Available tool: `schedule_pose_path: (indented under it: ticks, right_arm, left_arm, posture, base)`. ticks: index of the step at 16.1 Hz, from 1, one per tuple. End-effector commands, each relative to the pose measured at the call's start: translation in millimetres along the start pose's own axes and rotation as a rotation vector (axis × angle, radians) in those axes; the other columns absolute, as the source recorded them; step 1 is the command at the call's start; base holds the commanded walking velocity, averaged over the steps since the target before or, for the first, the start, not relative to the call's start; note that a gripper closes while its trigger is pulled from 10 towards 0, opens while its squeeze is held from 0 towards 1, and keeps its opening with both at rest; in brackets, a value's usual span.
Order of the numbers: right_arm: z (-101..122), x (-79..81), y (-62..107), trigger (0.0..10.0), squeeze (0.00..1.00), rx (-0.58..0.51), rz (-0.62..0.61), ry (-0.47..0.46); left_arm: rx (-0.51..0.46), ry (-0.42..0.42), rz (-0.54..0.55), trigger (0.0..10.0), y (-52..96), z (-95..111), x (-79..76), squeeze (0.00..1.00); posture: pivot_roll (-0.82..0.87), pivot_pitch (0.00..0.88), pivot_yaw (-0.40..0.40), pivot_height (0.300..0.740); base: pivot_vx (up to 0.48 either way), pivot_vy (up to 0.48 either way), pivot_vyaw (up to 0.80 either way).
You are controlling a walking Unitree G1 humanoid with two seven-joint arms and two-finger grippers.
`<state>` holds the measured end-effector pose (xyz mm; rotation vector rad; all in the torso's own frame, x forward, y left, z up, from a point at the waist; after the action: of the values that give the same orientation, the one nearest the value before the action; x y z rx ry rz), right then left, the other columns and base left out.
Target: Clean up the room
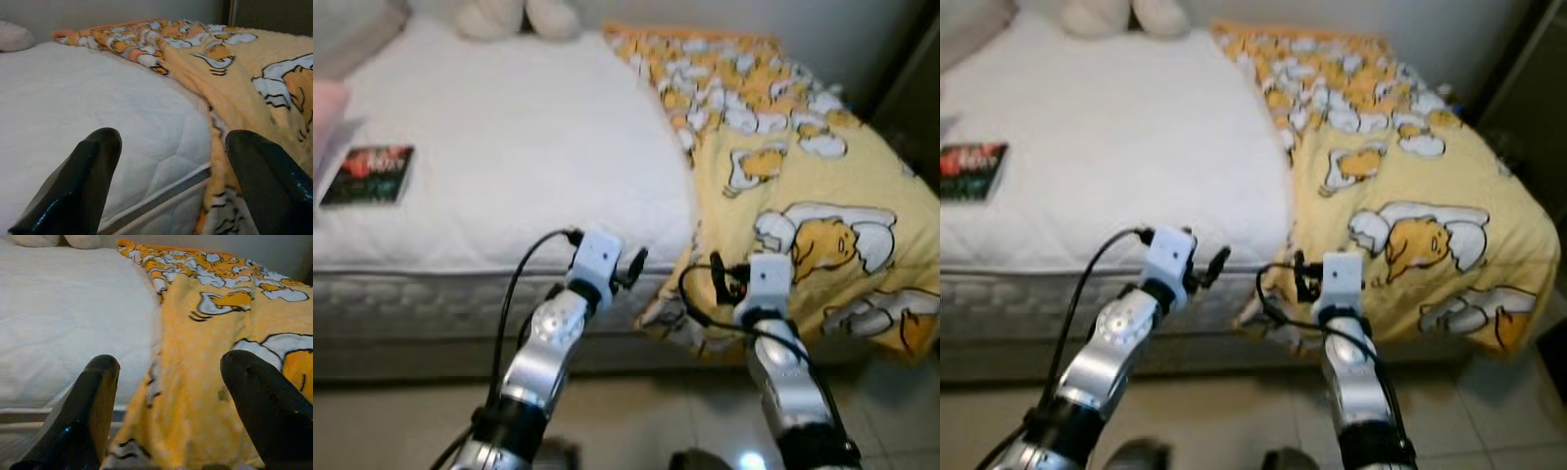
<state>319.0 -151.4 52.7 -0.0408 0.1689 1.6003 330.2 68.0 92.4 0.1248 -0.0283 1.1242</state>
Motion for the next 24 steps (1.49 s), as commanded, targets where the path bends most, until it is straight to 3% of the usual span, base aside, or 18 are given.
schedule_pose_path:
  ticks: [1, 9, 12, 15, 17, 22, 24]
  right_arm:
    - [0.9, 4.1, -2.0, 10.0, 0.00, 0.001, 0.011, -0.006]
    - [-3.0, 4.5, -3.3, 10.0, 0.00, 0.024, 0.001, -0.043]
    - [-19.0, -6.7, -5.7, 10.0, 0.00, 0.127, -0.066, -0.132]
    - [-32.8, -12.1, -8.0, 10.0, 0.00, 0.214, -0.084, -0.158]
    - [-55.1, -16.4, -8.6, 10.0, 0.00, 0.369, -0.110, -0.238]
    - [-66.2, -8.9, -12.6, 10.0, 0.00, 0.483, -0.074, -0.258]
    - [-70.0, -8.5, -12.4, 10.0, 0.00, 0.513, -0.109, -0.248]
  left_arm:
    - [0.016, -0.042, 0.019, 10.0, 1.1, -0.8, 5.8, 0.00]
    - [-0.002, -0.044, 0.009, 10.0, 1.3, 1.8, 3.0, 0.00]
    - [-0.008, -0.045, -0.007, 10.0, 4.6, 1.4, 0.0, 0.00]
    - [-0.011, -0.037, -0.009, 10.0, 7.6, 1.2, -0.5, 0.00]
    - [-0.008, -0.021, 0.024, 10.0, 13.0, 0.1, 3.7, 0.00]
    - [-0.011, -0.010, 0.038, 10.0, 28.5, -0.3, 7.4, 0.00]
    - [-0.010, -0.009, 0.006, 10.0, 43.0, 0.7, 5.6, 0.00]
  posture:
    - [0.10, 0.003, -0.059, 0.699]
    - [0.09, 0.003, -0.056, 0.699]
    - [0.11, 0.007, -0.060, 0.699]
    - [0.12, 0.012, -0.065, 0.699]
    - [0.14, 0.026, -0.073, 0.699]
    - [0.18, 0.070, -0.071, 0.699]
    - [0.22, 0.125, -0.055, 0.699]
  base:
    - [0.000, 0.000, 0.00]
    - [0.315, 0.000, 0.00]
    - [0.480, 0.000, 0.00]
    - [0.480, 0.000, 0.00]
    - [0.189, 0.000, 0.00]
    - [0.000, 0.000, 0.00]
    - [0.000, 0.000, 0.00]
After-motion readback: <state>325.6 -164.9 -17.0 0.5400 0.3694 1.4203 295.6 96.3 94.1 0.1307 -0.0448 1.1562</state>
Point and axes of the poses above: a point about 5 cm out from each wrist's last joint towards the gripper, its own y axis pointing back from the gripper into the wrist, its own z axis along the axis of the wrist's last joint, x = y × z, the point moved 3 cm from there along -y, pointing out of the wrist towards the gripper, and after that the axes turned 5 degrees about y, right-handed, at the moved point
